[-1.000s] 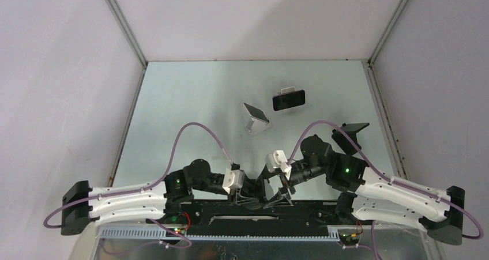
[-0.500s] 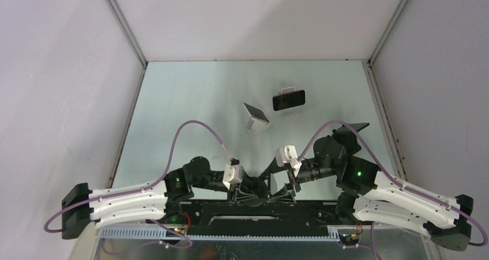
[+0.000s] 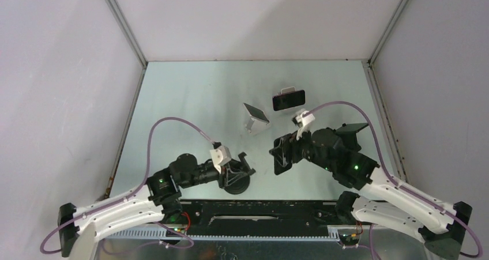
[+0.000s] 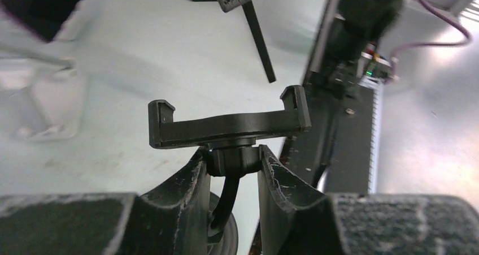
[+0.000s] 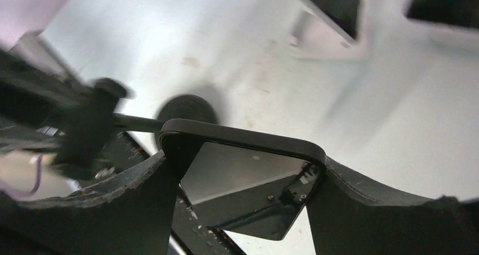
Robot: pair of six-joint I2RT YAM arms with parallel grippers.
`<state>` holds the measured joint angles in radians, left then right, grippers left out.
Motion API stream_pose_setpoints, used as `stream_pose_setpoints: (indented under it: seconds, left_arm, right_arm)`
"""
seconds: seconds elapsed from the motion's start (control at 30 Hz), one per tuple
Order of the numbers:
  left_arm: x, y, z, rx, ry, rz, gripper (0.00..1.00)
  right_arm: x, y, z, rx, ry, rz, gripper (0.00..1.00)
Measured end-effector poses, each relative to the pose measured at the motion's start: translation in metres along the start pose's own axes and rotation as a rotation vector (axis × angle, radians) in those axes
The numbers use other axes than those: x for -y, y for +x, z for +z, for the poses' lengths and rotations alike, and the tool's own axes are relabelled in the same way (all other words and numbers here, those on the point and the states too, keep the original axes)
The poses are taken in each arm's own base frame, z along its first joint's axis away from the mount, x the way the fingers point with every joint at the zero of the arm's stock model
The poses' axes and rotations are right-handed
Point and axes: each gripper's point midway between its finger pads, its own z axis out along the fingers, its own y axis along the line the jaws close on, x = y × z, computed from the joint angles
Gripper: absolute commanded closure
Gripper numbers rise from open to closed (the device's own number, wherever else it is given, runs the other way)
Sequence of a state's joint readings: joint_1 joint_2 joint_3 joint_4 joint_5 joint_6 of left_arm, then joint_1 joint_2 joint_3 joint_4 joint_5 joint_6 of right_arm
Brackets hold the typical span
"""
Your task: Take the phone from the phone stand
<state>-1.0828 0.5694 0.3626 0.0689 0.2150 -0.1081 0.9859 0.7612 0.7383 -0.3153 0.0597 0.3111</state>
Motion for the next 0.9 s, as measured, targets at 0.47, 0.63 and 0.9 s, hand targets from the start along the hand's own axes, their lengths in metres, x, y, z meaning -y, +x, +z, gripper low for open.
stream_pose_setpoints:
  seconds: [0.47, 0.63, 0.9]
  left_arm:
    - [-0.052, -0.066, -0.076, 0.12, -0.397, -0.026, 1.0]
    - [-0.059, -0.057, -0.089, 0.08, -0.456, -0.032, 1.0]
    - [-0.061, -0.043, -0.097, -0.019, -0.484, -0.031, 1.0]
  right_arm:
    - [0.123, 0.085, 0.032, -0.299, 0.539, 0.308, 1.0]
    - [0.152, 0.114, 0.038, -0.357, 0.609, 0.341, 0.97]
    - [0.167, 0.135, 0.053, -0.404, 0.617, 0.343, 0.83]
